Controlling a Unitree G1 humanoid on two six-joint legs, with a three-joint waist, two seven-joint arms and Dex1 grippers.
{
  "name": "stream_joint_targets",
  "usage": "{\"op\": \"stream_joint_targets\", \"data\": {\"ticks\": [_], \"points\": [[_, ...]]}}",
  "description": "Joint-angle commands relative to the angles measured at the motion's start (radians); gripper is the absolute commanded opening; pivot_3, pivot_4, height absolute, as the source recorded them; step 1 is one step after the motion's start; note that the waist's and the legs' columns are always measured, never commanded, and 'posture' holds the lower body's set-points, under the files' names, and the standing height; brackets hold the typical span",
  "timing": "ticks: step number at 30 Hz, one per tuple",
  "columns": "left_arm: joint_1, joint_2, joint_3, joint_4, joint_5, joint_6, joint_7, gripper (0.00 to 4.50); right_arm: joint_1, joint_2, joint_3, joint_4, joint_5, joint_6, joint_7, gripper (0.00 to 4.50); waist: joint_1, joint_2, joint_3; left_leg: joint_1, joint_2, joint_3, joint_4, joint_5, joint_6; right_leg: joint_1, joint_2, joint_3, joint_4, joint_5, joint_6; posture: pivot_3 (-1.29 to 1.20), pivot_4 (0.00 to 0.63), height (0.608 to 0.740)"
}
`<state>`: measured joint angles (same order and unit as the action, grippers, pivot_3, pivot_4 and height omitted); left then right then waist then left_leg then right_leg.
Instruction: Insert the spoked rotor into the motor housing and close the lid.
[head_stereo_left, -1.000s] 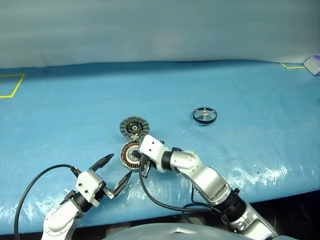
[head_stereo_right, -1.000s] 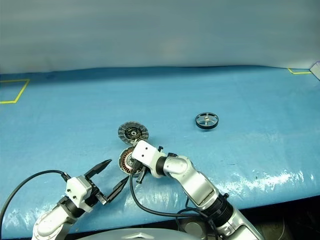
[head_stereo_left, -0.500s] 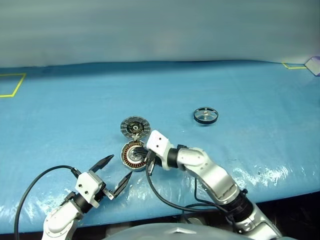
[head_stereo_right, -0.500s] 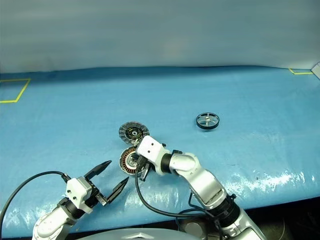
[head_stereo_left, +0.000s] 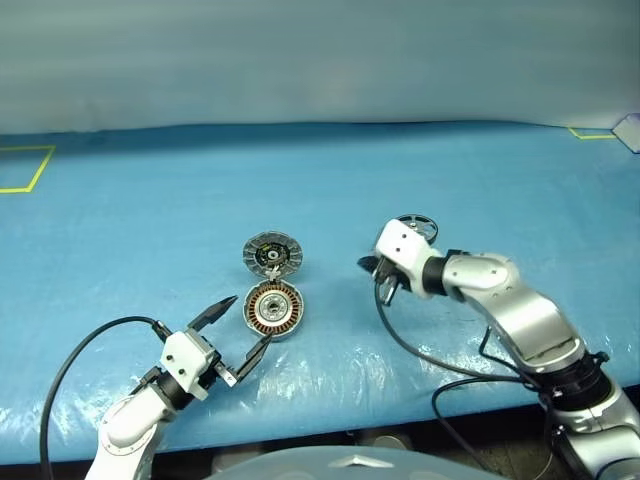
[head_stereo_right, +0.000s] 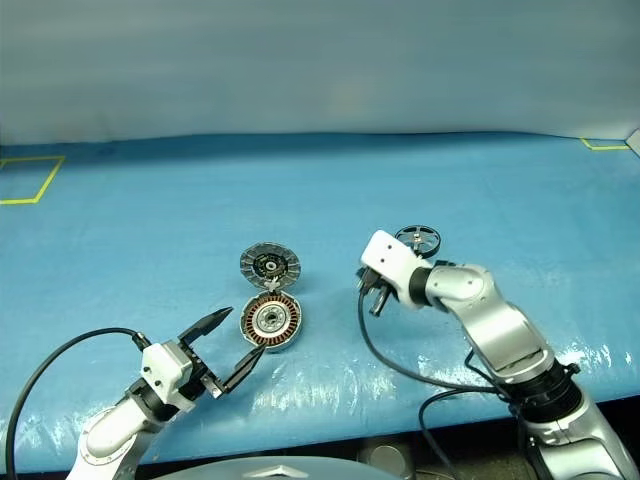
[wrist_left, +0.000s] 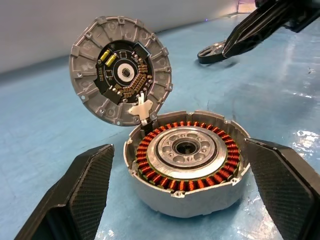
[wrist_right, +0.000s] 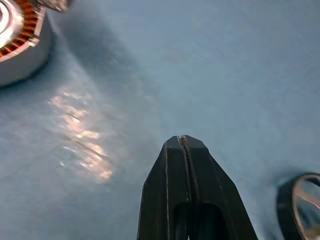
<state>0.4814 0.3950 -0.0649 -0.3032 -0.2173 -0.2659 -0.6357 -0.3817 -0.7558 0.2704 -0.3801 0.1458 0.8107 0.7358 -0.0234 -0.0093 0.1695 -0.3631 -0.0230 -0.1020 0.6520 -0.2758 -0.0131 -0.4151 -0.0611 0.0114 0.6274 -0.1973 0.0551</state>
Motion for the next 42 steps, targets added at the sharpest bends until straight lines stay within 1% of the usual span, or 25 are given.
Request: {"op": "stream_joint_targets", "data": {"ticks": [1, 5, 9, 17, 19, 21, 23, 27, 31, 35, 38, 42], "points": [[-0.009, -0.004, -0.029, -0.039, 0.006, 0.008, 0.0, 4.5, -0.071, -0.076, -0.016, 0.048, -0.019, -0.019, 0.072, 0.03, 0.0, 0.0, 0.0, 0.0, 0.0, 0.0, 0.0, 0.0, 0.0, 0.0, 0.0, 0.0, 0.0, 0.0, 0.0, 0.0, 0.15, 0.74], [-0.031, -0.013, -0.065, -0.053, 0.023, 0.039, 0.017, 4.5, -0.182, -0.146, 0.004, 0.175, -0.061, -0.074, 0.151, 0.03, -0.001, 0.0, 0.0, 0.0, 0.0, 0.001, 0.0, -0.001, 0.001, 0.0, 0.0, 0.0, -0.001, 0.0, 0.0, 0.0, 0.15, 0.74], [-0.048, -0.026, -0.097, -0.064, 0.035, 0.067, 0.031, 4.5, -0.288, -0.177, 0.023, 0.327, -0.11, -0.146, 0.215, 0.03, -0.001, 0.0, 0.001, 0.0, 0.0, 0.001, 0.001, -0.001, 0.001, 0.0, 0.0, 0.001, -0.001, 0.001, 0.001, 0.0, 0.15, 0.74], [-0.064, -0.042, -0.131, -0.059, 0.06, 0.068, 0.054, 4.5, -0.508, -0.153, 0.08, 0.718, -0.217, -0.316, 0.329, 0.03, -0.001, 0.002, 0.002, 0.0, 0.0, 0.003, 0.001, -0.001, 0.001, 0.0, 0.0, 0.002, -0.001, 0.002, 0.001, 0.0, 0.15, 0.74], [-0.067, -0.046, -0.132, -0.054, 0.065, 0.065, 0.062, 4.5, -0.546, -0.138, 0.102, 0.792, -0.245, -0.353, 0.362, 0.4, -0.003, 0.002, 0.002, 0.0, 0.0, 0.003, 0.001, -0.001, 0.001, 0.0, 0.0, 0.002, -0.001, 0.002, 0.001, 0.0, 0.15, 0.74], [-0.065, -0.05, -0.132, -0.053, 0.068, 0.063, 0.07, 4.5, -0.565, -0.124, 0.11, 0.836, -0.265, -0.377, 0.382, 0.95, -0.003, 0.002, 0.002, 0.0, 0.0, 0.003, 0.001, -0.001, 0.001, 0.0, 0.0, 0.002, -0.001, 0.003, 0.0, 0.0, 0.15, 0.74], [-0.061, -0.047, -0.133, -0.05, 0.07, 0.06, 0.073, 4.5, -0.573, -0.098, 0.117, 0.867, -0.28, -0.395, 0.392, 1.61, -0.003, 0.002, 0.002, 0.0, 0.0, 0.003, 0.001, -0.001, 0.002, 0.0, 0.0, 0.002, -0.001, 0.005, -0.002, 0.0, 0.15, 0.74], [-0.052, -0.042, -0.134, -0.05, 0.07, 0.057, 0.072, 4.5, -0.575, -0.032, 0.113, 0.901, -0.331, -0.392, 0.317, 2.91, -0.006, 0.002, 0.002, -0.001, 0.0, 0.003, 0.001, -0.001, 0.002, -0.001, 0.0, 0.002, -0.001, 0.006, 0.001, 0.0, 0.15, 0.74], [-0.044, -0.036, -0.127, -0.044, 0.068, 0.047, 0.069, 4.5, -0.551, 0.012, 0.098, 0.883, -0.339, -0.345, 0.302, 2.91, -0.003, 0.003, 0.002, -0.001, 0.0, 0.003, 0.001, -0.001, 0.002, -0.001, 0.0, 0.003, -0.001, 0.007, 0.001, 0.0, 0.15, 0.74], [-0.045, -0.032, -0.125, -0.034, 0.068, 0.045, 0.064, 4.5, -0.53, 0.076, 0.052, 0.862, -0.313, -0.226, 0.246, 2.91, -0.003, 0.003, 0.002, -0.001, -0.001, 0.003, 0.001, -0.001, 0.002, -0.001, -0.001, 0.003, -0.001, 0.007, 0.0, 0.0, 0.15, 0.74], [-0.044, -0.032, -0.127, -0.026, 0.068, 0.041, 0.063, 4.5, -0.511, 0.096, 0.031, 0.828, -0.299, -0.144, 0.23, 2.91, -0.001, 0.003, 0.002, -0.001, -0.001, 0.002, 0.001, -0.001, 0.002, -0.001, -0.001, 0.003, -0.001, 0.007, 0.0, 0.0, 0.15, 0.74], [-0.046, -0.032, -0.131, -0.016, 0.065, 0.039, 0.058, 4.5, -0.484, 0.087, 0.039, 0.792, -0.295, -0.082, 0.233, 2.91, -0.001, 0.003, 0.002, -0.002, -0.001, 0.002, 0.001, -0.001, 0.002, -0.001, -0.001, 0.003, -0.001, 0.007, 0.0, 0.0, 0.15, 0.74]]}}
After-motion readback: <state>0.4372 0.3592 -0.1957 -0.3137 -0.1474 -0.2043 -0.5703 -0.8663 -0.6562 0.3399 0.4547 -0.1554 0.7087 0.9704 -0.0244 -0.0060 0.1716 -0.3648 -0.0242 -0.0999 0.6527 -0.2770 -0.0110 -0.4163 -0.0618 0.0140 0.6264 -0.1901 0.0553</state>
